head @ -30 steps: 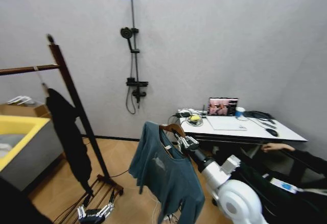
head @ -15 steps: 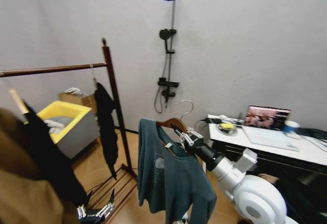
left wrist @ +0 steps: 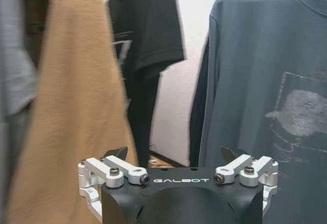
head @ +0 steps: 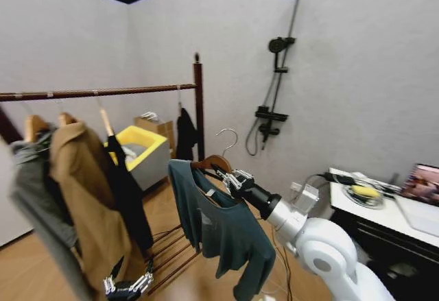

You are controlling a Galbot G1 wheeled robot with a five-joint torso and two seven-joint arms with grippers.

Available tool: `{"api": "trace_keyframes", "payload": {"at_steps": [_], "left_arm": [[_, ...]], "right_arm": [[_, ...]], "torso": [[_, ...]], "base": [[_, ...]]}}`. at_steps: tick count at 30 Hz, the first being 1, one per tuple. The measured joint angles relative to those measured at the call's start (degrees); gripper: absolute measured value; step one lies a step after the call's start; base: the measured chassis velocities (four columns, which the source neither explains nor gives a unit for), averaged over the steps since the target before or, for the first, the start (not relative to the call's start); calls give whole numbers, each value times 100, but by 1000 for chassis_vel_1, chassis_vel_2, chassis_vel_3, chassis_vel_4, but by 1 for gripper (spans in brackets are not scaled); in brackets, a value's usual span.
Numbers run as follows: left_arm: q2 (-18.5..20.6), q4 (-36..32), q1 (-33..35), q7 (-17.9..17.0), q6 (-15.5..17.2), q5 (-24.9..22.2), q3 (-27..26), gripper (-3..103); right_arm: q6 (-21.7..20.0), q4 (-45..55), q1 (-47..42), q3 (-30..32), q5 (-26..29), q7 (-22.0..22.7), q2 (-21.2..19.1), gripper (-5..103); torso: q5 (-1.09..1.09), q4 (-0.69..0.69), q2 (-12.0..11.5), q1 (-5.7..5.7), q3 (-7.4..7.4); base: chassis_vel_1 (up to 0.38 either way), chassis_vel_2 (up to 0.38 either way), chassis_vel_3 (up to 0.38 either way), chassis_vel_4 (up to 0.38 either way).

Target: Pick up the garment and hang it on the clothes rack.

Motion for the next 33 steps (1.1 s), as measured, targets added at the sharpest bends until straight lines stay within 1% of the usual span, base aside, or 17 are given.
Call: {"api": "trace_keyframes", "payload": {"at_steps": [1,3,4,5,7,8,10,11,15,18,19,21,22,25,29,32,33], "left_arm": [[0,0,0,0,0,0,0,100],[1,0,0,0,0,0,-1,100],[0,0,0,-1,0,0,-2,100],[0,0,0,-1,0,0,-2,100],[0,0,0,0,0,0,-1,100],[0,0,0,0,0,0,-1,100],[0,0,0,-1,0,0,-1,100],[0,0,1,-1,0,0,-1,100],[0,0,0,0,0,0,0,100],[0,0,0,0,0,0,0,100],[0,0,0,0,0,0,0,100],[1,0,0,0,0,0,-1,100],[1,0,0,0,0,0,-1,100],[0,1,0,0,0,0,0,100],[0,0,0,0,0,0,0,100],[0,0,0,1,0,0,0,100],[0,0,0,1,0,0,0,100]], "right_arm": [[0,0,0,0,0,0,0,10],[109,-302,303,-214,-367,12,142,10],[252,-603,541,-344,-892,-82,275,10],[252,-603,541,-344,-892,-82,275,10],[406,-980,852,-489,-1534,-184,516,10],[430,-1233,1079,-613,-1700,-164,694,10],[429,-1368,1213,-693,-1690,-122,791,10],[412,-1533,1400,-788,-1631,-72,902,10],[412,-1866,1721,-965,-1602,-22,1051,10],[499,-2566,2263,-1195,-1690,51,1328,10],[499,-2566,2263,-1195,-1690,51,1328,10],[603,-3077,2749,-1293,-1762,81,1553,10],[603,-3077,2749,-1293,-1762,81,1553,10],[675,-3804,3452,-1389,-1760,215,1856,10],[717,-4357,3846,-1460,-1833,369,2074,10],[855,-5181,4341,-1587,-2120,581,2437,10],[855,-5181,4341,-1587,-2120,581,2437,10]], "torso": [[0,0,0,0,0],[0,1,0,0,0],[0,3,0,0,1],[0,3,0,0,1],[1,5,0,1,1],[0,4,0,1,1],[1,5,0,1,1],[0,3,0,1,1],[-1,0,0,1,1],[1,0,0,1,1],[1,0,0,1,1],[1,1,0,1,1],[1,1,0,1,1],[0,1,0,1,0],[0,1,0,1,1],[0,1,0,1,1],[0,1,0,1,1]], "base": [[126,136,132,110],[119,117,123,125],[128,136,116,120],[128,136,116,120],[120,107,135,110],[85,92,108,70],[85,71,97,70],[48,50,9,58],[12,13,2,14],[0,0,0,0],[0,0,0,0],[0,0,0,0],[0,0,0,0],[0,0,0,0],[0,0,0,0],[0,0,0,0],[0,0,0,0]]}}
